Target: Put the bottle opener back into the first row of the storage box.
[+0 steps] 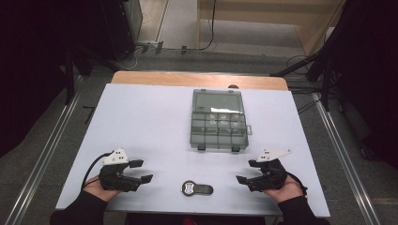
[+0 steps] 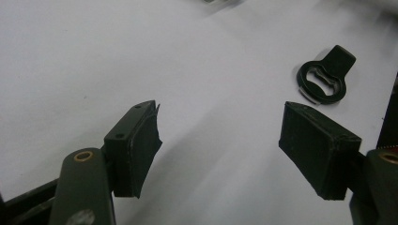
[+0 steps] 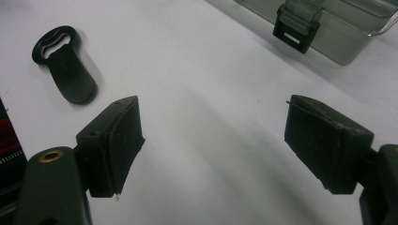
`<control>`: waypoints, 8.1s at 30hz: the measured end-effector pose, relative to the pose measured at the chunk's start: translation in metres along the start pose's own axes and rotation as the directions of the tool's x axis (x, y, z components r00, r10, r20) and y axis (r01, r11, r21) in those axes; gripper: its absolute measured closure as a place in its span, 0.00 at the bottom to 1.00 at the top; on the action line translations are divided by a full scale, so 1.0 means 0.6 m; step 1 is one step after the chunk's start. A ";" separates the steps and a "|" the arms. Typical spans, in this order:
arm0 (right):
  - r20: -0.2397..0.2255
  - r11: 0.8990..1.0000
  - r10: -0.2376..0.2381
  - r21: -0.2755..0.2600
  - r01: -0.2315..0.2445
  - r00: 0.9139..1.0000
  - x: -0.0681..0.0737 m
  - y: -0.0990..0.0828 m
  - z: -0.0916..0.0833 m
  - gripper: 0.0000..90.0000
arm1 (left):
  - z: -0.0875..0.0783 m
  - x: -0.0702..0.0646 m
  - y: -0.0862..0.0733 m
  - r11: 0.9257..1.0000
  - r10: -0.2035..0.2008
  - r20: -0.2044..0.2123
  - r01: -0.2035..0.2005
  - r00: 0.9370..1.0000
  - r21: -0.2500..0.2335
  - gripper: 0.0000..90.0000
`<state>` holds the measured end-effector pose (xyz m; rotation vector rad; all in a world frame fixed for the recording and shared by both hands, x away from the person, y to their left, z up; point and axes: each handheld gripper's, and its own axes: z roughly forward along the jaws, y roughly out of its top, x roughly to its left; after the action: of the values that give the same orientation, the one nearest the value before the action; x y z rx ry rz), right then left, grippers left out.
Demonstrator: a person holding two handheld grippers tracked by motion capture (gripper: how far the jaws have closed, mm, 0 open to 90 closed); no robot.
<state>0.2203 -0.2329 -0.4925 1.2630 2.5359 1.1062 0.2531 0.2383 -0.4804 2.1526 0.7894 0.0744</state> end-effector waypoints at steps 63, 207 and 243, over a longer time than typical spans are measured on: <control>-0.123 0.985 -0.175 -0.022 0.173 0.977 -0.005 0.012 0.013 0.22 | -0.002 0.005 -0.004 1.000 -0.006 -0.003 0.006 1.000 0.003 0.31; -0.336 0.798 -0.498 0.183 0.574 0.800 0.151 0.112 0.142 0.73 | -0.007 0.005 -0.006 1.000 -0.013 0.001 0.013 1.000 -0.008 0.31; -0.303 0.871 -0.418 0.135 0.473 0.856 0.083 0.136 0.096 0.73 | -0.008 0.006 -0.006 1.000 -0.020 -0.004 0.020 1.000 -0.013 0.31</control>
<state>0.2636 -0.1325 -0.4710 0.5100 2.9877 0.9747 0.2527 0.2450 -0.4805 2.1322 0.8109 0.0739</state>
